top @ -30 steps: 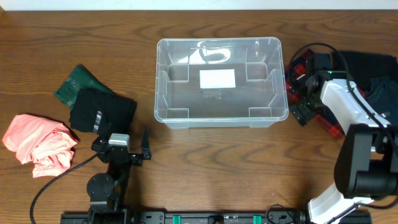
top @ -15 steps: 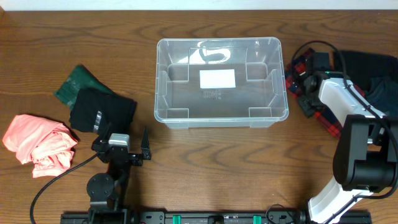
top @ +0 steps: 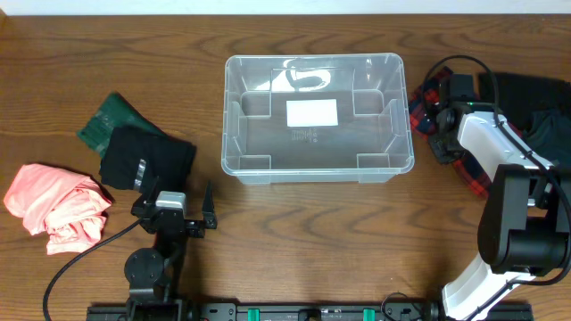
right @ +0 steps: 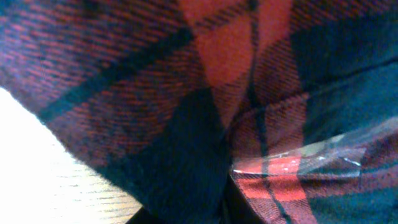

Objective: Pack container
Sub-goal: 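Carry the plaid shirt left and drop it into the bin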

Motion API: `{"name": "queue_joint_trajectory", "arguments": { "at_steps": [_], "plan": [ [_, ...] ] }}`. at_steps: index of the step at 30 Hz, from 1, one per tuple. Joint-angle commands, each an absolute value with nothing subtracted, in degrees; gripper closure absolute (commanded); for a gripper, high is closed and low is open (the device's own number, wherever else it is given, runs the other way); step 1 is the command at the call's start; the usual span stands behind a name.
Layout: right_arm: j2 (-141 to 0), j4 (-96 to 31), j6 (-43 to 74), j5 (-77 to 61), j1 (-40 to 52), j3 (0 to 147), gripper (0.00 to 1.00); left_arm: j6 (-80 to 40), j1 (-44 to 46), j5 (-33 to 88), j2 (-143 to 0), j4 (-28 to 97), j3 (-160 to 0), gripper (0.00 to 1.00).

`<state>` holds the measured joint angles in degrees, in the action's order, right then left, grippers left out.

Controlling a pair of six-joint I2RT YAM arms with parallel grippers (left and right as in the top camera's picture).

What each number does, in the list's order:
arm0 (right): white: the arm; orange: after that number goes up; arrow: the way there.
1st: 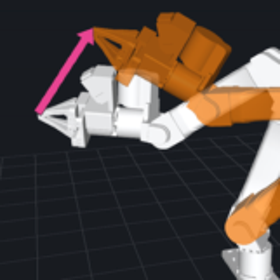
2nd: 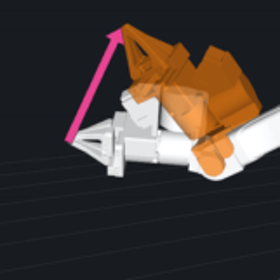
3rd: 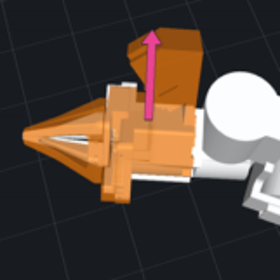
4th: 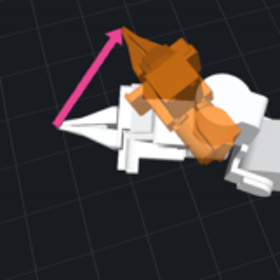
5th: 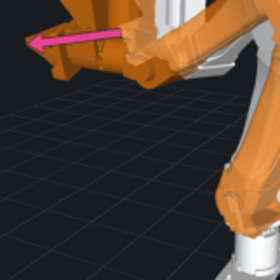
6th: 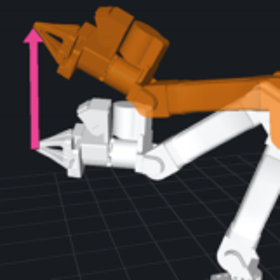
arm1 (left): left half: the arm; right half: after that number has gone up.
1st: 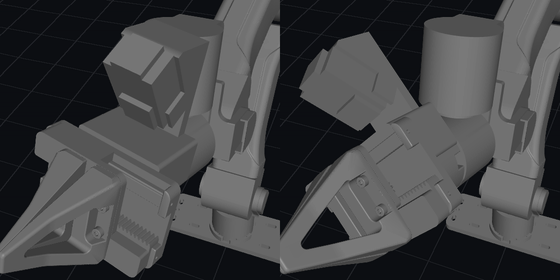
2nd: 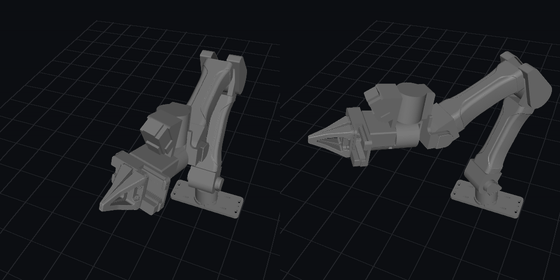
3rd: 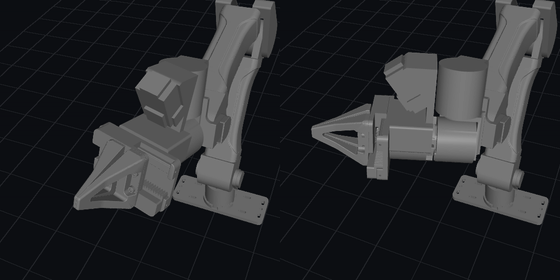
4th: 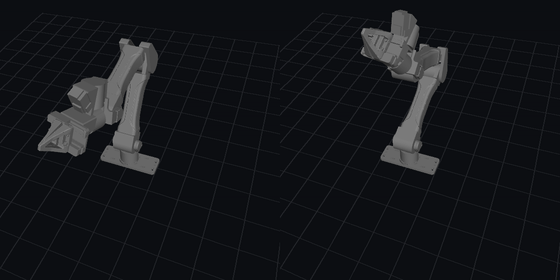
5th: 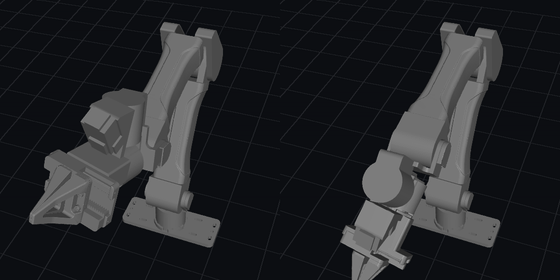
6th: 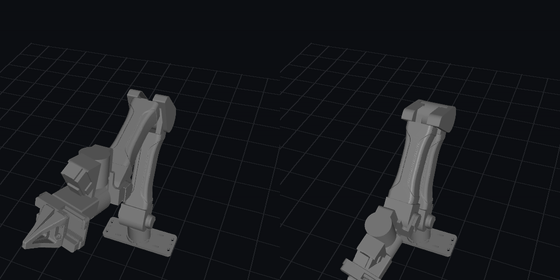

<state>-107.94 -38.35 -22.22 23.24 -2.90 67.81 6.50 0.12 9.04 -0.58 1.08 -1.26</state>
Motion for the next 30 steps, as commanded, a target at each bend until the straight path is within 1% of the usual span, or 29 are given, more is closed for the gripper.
{"name": "queue_joint_trajectory", "arguments": {
  "at_steps": [1,6,11,16,19,25,30],
  "plan": [
    [-105.6,-37.6,-18.6,23.0,-3.3,68.4,0.99,7.7,0.2,9.5,-0.2,3.0,-0.2,0.02],
    [-97.0,-37.6,-19.0,22.9,-2.5,69.8,0.99,7.7,0.2,9.4,-0.2,3.0,-0.2,0.02],
    [-87.0,-37.5,-22.8,22.9,0.5,72.0,0.99,7.7,0.2,9.5,-0.2,3.0,-0.2,0.02],
    [-78.3,-35.6,-26.3,22.9,7.6,73.1,0.99,7.7,0.2,9.5,-0.3,3.0,-0.2,0.02],
    [-75.2,-33.4,-27.6,22.8,14.1,73.1,0.99,7.7,0.2,9.5,-0.3,3.0,-0.2,0.02],
    [-76.2,-31.7,-28.9,16.6,26.3,73.1,0.99,7.7,0.2,9.5,-0.3,3.0,-0.2,0.02],
    [-82.8,-31.5,-26.2,14.5,31.8,73.1,0.99,7.7,0.2,9.5,-0.3,3.0,-0.2,0.02]
  ]
}}
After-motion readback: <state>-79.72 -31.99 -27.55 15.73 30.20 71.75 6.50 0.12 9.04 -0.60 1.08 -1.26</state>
